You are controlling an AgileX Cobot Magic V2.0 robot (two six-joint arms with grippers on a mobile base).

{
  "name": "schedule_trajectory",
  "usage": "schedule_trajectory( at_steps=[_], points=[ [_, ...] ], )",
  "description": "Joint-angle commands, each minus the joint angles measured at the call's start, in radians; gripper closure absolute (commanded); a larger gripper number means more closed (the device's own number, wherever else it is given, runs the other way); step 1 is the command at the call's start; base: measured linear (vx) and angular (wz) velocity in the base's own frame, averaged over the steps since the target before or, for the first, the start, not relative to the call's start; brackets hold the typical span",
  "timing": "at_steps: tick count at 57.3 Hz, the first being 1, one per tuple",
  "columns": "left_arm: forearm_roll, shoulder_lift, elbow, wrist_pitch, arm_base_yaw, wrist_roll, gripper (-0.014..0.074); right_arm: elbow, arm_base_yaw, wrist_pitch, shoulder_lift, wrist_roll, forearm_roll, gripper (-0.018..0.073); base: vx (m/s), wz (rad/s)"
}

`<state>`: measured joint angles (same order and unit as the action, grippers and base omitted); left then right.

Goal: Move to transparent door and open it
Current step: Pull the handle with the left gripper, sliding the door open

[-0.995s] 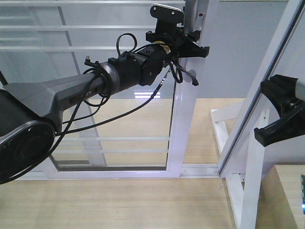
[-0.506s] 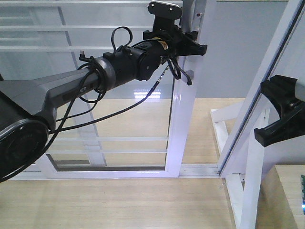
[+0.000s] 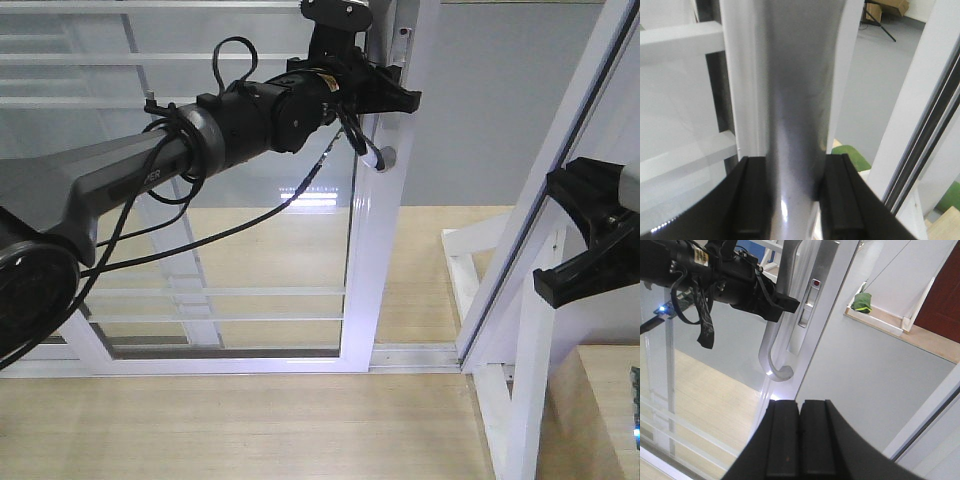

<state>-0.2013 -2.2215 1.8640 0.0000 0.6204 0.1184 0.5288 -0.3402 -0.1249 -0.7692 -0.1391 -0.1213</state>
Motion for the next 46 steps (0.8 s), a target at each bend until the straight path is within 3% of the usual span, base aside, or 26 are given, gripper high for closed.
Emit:
schedule_trajectory(
  at_steps=[1, 11, 46],
  points=[
    [-0.014, 0.125, 0.043, -0.156, -0.024, 0.021, 0.0596, 0.030, 0.007, 0.078, 0.009, 0.000, -0.008, 0.0564, 0.00, 0.00],
    [-0.014, 0.148, 0.043, -0.149, -0.031, 0.082, 0.0596, 0.030, 0.007, 0.078, 0.009, 0.000, -0.008, 0.0564, 0.00, 0.00],
    [-0.003, 0.247, 0.043, -0.062, -0.123, 0.103, 0.0596, 0.030, 0.007, 0.078, 0.009, 0.000, -0.007, 0.0564, 0.00, 0.00]
  ],
)
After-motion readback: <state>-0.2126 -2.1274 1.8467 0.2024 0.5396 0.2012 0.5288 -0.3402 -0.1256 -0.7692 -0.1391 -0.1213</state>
